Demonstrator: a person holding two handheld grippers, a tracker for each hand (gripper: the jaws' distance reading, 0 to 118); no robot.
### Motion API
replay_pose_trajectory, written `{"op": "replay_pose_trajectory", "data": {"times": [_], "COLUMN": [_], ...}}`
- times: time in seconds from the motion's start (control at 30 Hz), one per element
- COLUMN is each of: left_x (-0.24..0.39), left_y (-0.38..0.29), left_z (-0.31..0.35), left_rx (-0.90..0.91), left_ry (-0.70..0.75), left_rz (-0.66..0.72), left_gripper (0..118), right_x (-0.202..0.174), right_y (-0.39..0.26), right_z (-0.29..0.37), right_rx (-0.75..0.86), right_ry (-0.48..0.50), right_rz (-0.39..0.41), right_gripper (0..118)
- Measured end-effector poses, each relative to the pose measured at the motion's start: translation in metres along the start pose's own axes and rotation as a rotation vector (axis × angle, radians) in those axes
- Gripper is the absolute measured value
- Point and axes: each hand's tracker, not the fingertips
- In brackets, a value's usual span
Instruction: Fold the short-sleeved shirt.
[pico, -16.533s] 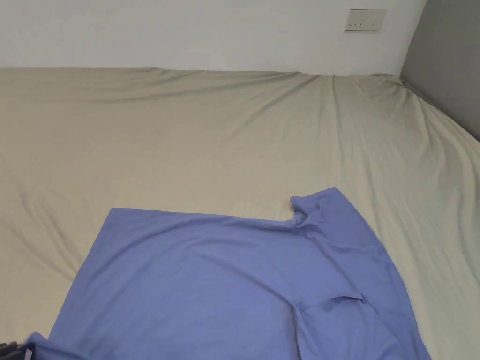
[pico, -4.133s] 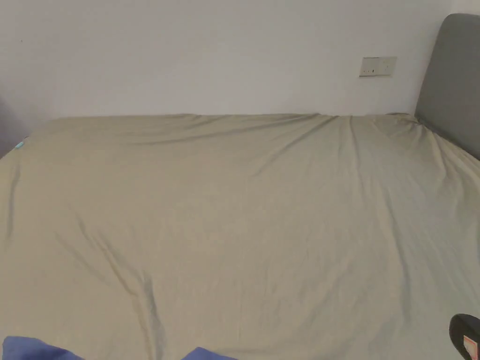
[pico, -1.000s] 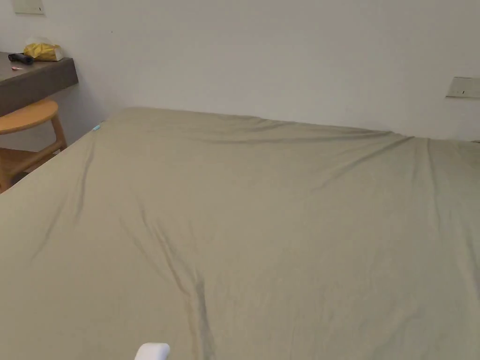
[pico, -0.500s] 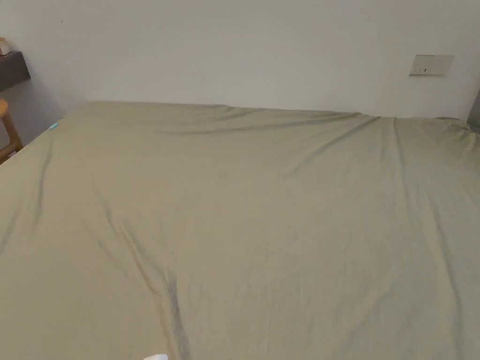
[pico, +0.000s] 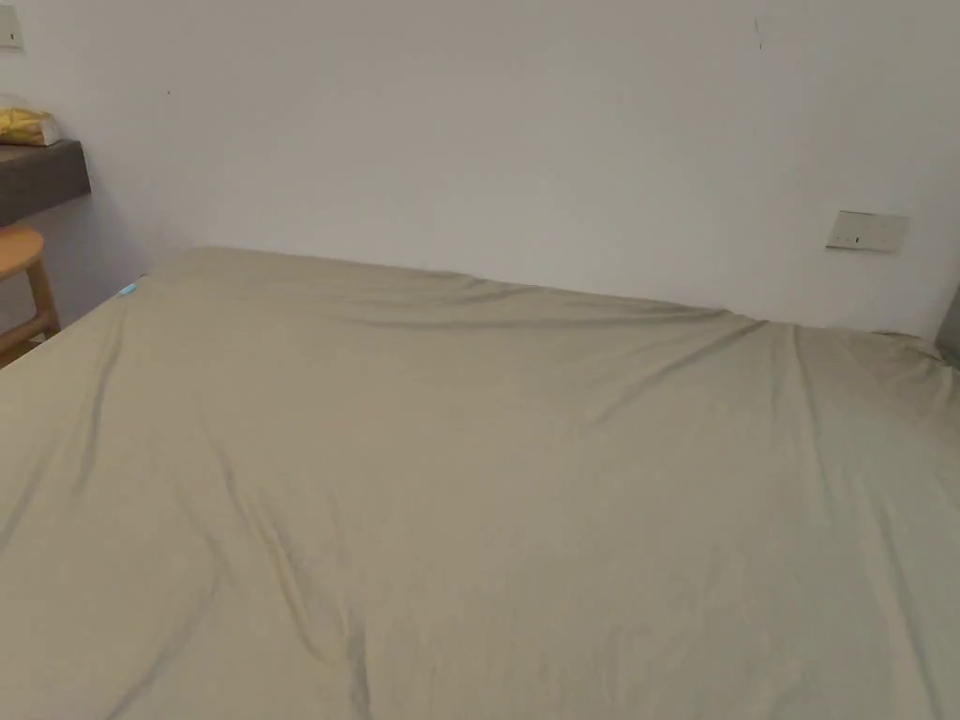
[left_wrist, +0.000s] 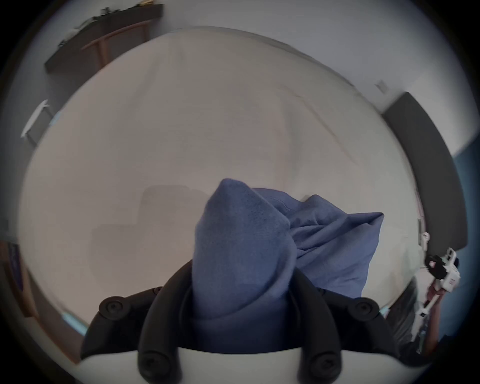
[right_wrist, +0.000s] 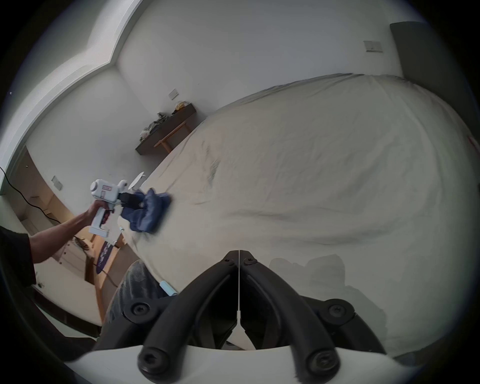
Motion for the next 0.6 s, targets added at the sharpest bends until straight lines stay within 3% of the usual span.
{"op": "replay_pose_trajectory", "data": {"times": [0.13, 0.27, 0.37, 0.43, 0.5, 0.53, 0.57, 0.6], "left_x": [-0.025, -0.060, -0.067, -0.060, -0.046, -0.040, -0.044, -0.042], "left_y": [0.010, 0.004, -0.019, -0.020, -0.017, -0.016, -0.012, -0.010], "left_z": [0.031, 0.019, 0.007, 0.012, 0.022, 0.028, 0.039, 0.054], "left_rx": [0.012, -0.034, 0.029, 0.081, 0.080, 0.076, 0.092, 0.144], "left_ry": [0.209, 0.273, 0.231, 0.251, 0.379, 0.457, 0.479, 0.476], "left_rz": [-0.164, -0.015, 0.224, 0.186, 0.045, 0.001, -0.006, 0.023], "left_gripper": [32, 32, 32, 32, 53, 73, 83, 82], "right_x": [-0.001, -0.005, -0.006, -0.011, -0.011, -0.011, -0.012, -0.012], "right_y": [-0.006, -0.013, -0.017, -0.019, -0.017, -0.014, -0.011, -0.007], "right_z": [0.020, 0.030, 0.033, 0.032, 0.031, 0.031, 0.032, 0.035], "right_rx": [-0.001, 0.013, 0.000, -0.010, -0.013, -0.011, -0.008, 0.004], "right_ry": [-0.040, -0.085, -0.078, -0.095, -0.094, -0.089, -0.084, -0.084], "right_rz": [0.023, 0.018, 0.018, 0.038, 0.054, 0.055, 0.057, 0.066], "right_gripper": [2, 2, 2, 2, 2, 2, 2, 2]}}
